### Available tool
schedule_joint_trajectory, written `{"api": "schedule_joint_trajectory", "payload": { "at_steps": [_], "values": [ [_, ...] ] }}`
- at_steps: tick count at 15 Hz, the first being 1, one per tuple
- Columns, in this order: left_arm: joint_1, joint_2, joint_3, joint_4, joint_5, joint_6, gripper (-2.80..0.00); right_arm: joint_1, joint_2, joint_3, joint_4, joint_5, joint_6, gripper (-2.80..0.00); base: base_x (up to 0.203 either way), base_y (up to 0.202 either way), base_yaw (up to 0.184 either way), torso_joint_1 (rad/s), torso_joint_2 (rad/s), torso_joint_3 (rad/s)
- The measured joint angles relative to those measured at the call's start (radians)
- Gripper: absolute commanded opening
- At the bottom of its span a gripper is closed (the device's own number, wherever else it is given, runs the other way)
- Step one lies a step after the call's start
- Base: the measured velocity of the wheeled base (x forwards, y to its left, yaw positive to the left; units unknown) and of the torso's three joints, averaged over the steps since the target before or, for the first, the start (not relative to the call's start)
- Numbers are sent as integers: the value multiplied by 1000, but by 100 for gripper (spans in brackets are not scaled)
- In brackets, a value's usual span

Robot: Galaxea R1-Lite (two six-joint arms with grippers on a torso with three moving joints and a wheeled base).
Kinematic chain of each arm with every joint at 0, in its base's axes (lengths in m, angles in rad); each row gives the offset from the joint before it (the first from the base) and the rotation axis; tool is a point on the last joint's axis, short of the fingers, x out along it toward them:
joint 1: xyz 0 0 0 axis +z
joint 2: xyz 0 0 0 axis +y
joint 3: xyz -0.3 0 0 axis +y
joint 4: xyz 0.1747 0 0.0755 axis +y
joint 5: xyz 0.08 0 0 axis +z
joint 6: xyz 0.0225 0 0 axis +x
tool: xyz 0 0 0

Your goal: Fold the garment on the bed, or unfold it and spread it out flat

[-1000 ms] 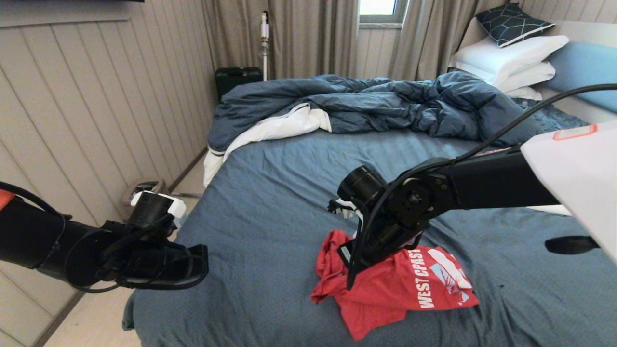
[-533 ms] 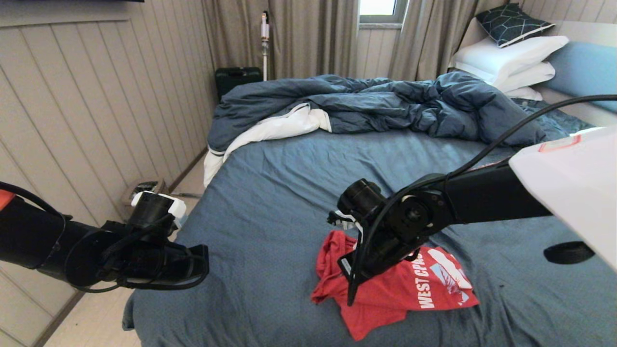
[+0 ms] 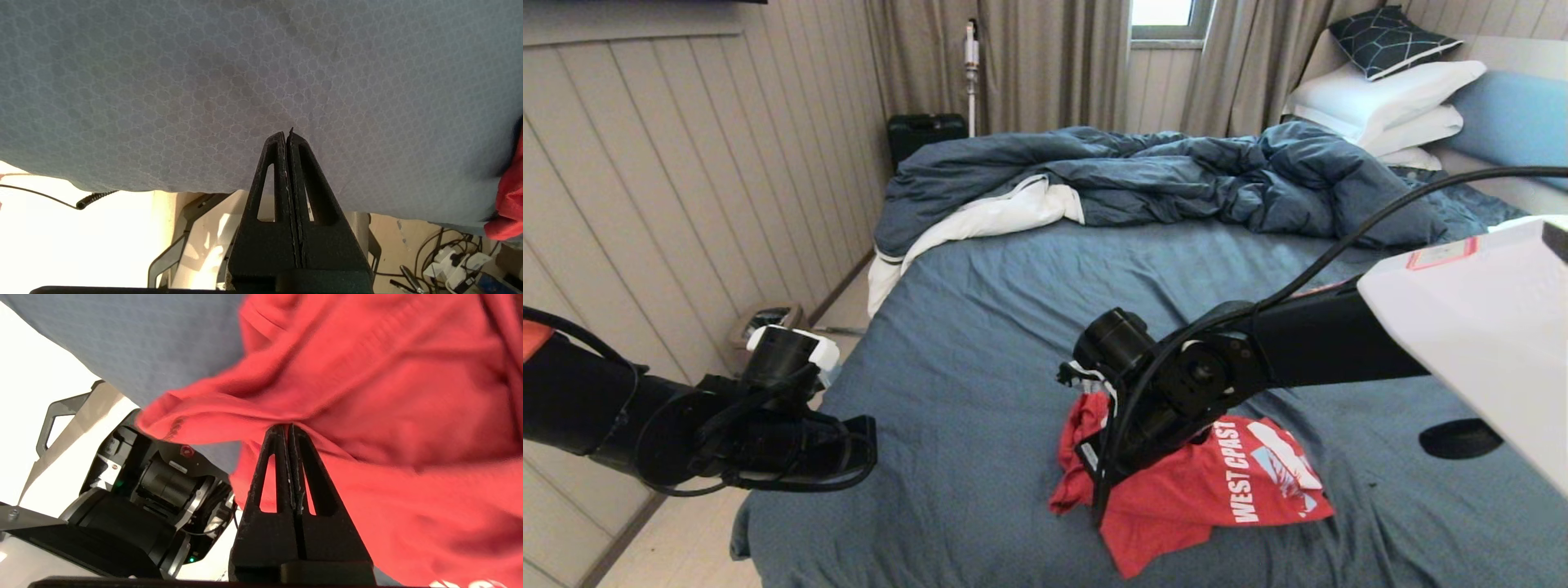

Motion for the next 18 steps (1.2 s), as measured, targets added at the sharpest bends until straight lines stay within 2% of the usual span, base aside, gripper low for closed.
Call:
{"api": "schedule_joint_trajectory", "payload": {
  "at_steps": [7,12,18],
  "values": [
    [0,-1,0,0,0,0,-280,18,64,22,-1,0,2,-280,0,0,0,0,0,0],
    [0,-1,1,0,0,0,-280,9,28,59,2,-3,-3,-280,0,0,0,0,0,0],
    [0,-1,1,0,0,0,-280,13,-71,197,10,-3,-20,-280,0,0,0,0,0,0]
  ]
}}
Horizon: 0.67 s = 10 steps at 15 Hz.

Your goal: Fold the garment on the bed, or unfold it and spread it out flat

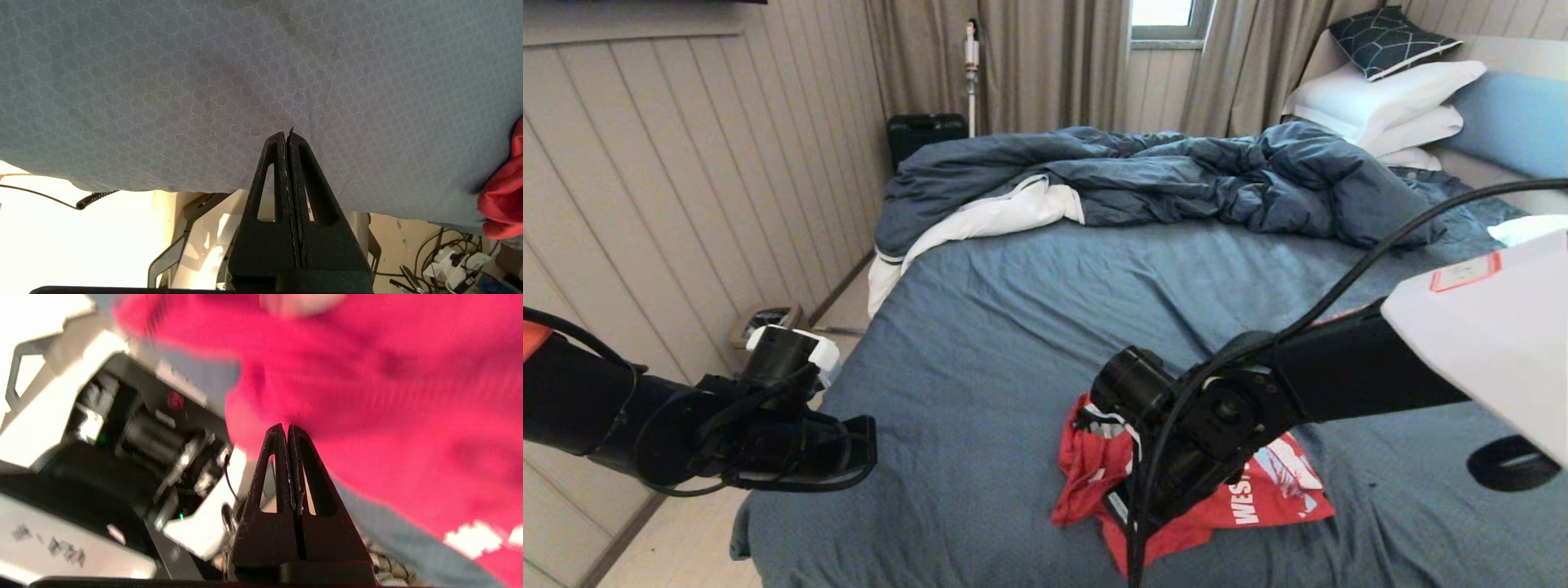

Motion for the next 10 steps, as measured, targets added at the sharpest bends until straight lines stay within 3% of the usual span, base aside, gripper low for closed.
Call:
{"api": "schedule_joint_trajectory", "payload": {
  "at_steps": [5,10],
  "values": [
    [0,-2,0,0,0,-1,-280,-14,-106,102,-5,7,2,-280,0,0,0,0,0,0],
    [6,-80,4,-3,0,0,-280,-130,-321,151,0,9,6,-280,0,0,0,0,0,0]
  ]
}}
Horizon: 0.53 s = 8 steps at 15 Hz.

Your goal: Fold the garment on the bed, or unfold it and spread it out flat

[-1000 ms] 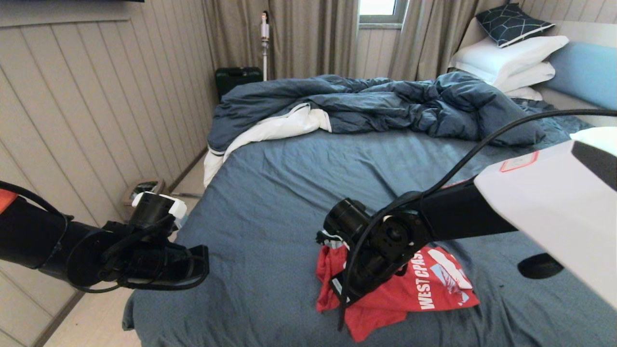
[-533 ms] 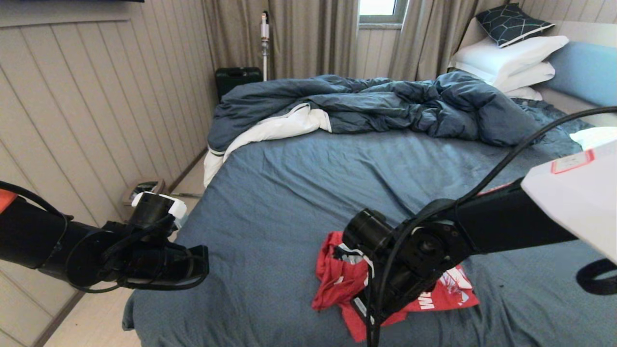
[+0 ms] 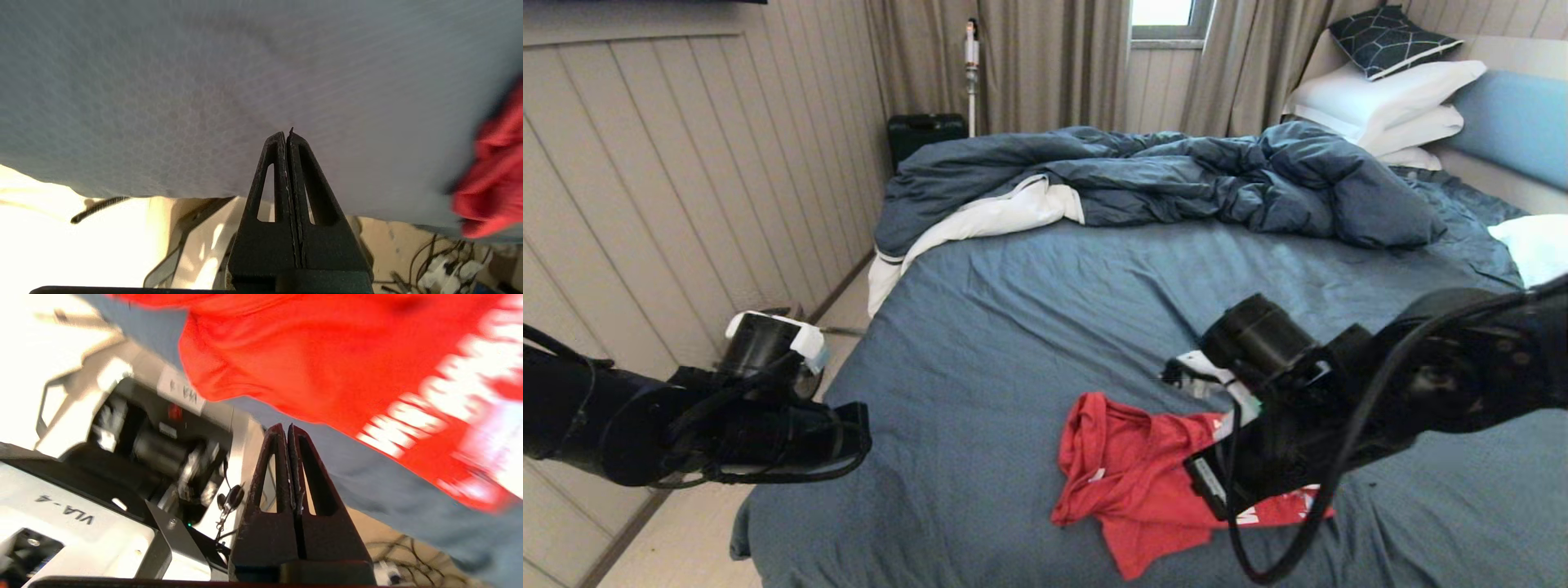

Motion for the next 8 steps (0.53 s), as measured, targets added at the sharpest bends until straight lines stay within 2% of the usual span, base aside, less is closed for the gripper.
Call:
{"api": "schedule_joint_trajectory", "payload": {
  "at_steps": [3,6,8],
  "values": [
    [2,-150,8,16,-4,23,-280,-95,-208,38,27,0,-5,-280,0,0,0,0,0,0],
    [9,-382,25,106,-2,101,-280,-191,-456,67,126,0,-20,-280,0,0,0,0,0,0],
    [38,-574,30,213,1,171,-280,-245,-626,100,193,-1,-27,-280,0,0,0,0,0,0]
  ]
}}
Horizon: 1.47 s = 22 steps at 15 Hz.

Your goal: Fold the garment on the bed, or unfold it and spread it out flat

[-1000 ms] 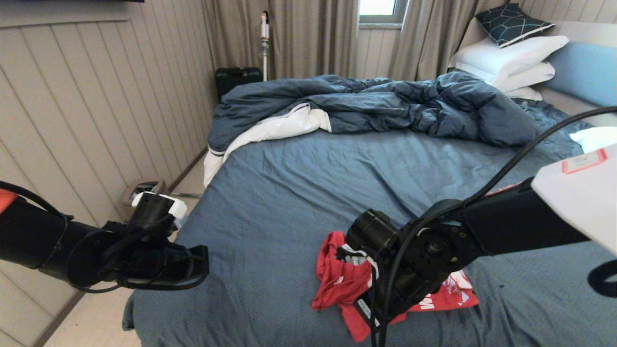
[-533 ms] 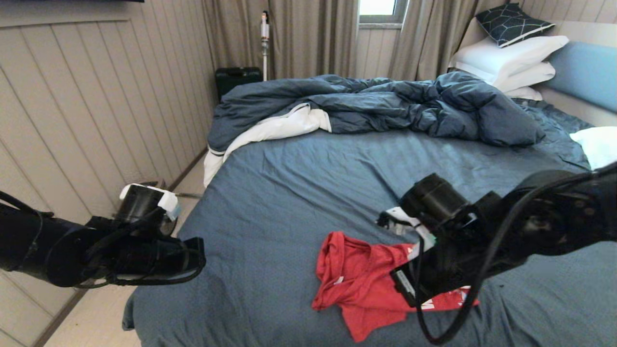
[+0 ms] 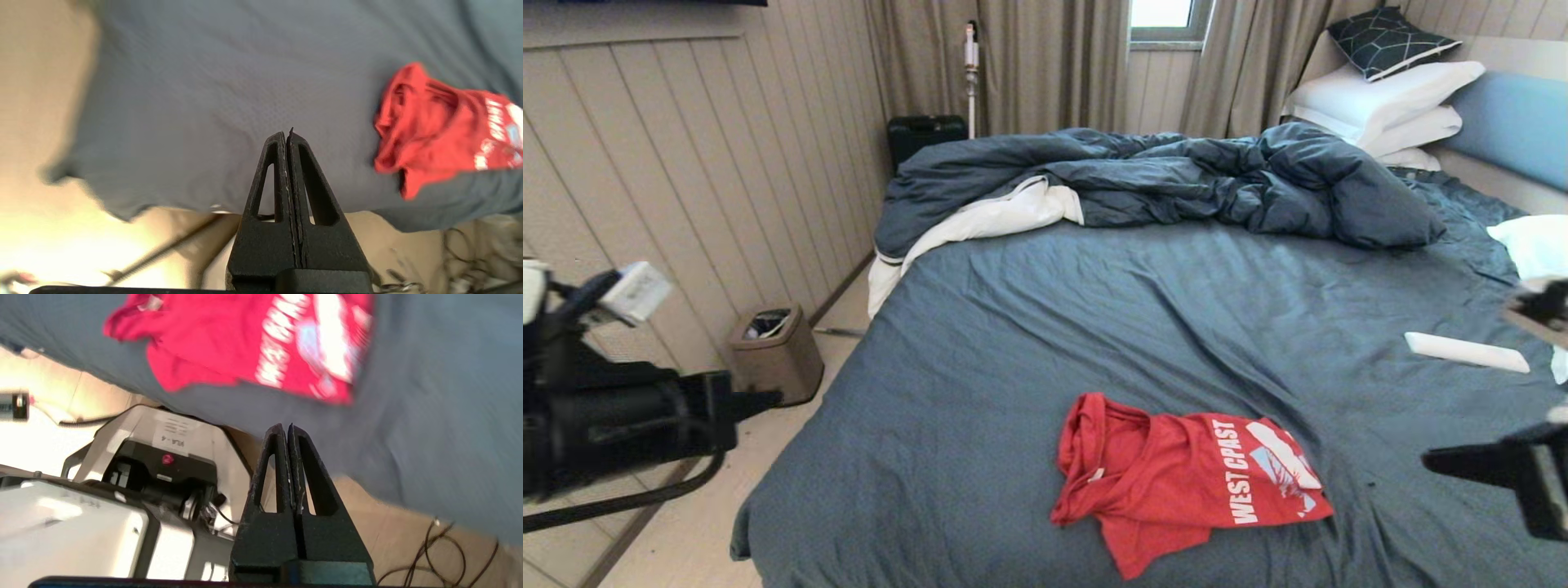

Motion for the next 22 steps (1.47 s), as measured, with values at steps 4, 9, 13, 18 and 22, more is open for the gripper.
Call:
{"api": "schedule_joint_trajectory", "payload": {
  "at_steps": [4,9,13,18,22],
  "values": [
    [100,-391,7,292,3,103,-280,-60,-354,141,77,-28,-2,-280,0,0,0,0,0,0],
    [118,-796,109,591,-6,136,-280,-101,-732,418,161,-86,19,-280,0,0,0,0,0,0],
    [113,-897,263,538,90,133,-280,-137,-813,638,-13,-179,132,-280,0,0,0,0,0,0],
    [198,-930,325,521,107,71,-280,-321,-838,681,-47,-306,107,-280,0,0,0,0,0,0],
    [263,-1084,431,466,110,213,-280,-318,-909,797,-291,-228,44,-280,0,0,0,0,0,0]
  ]
}}
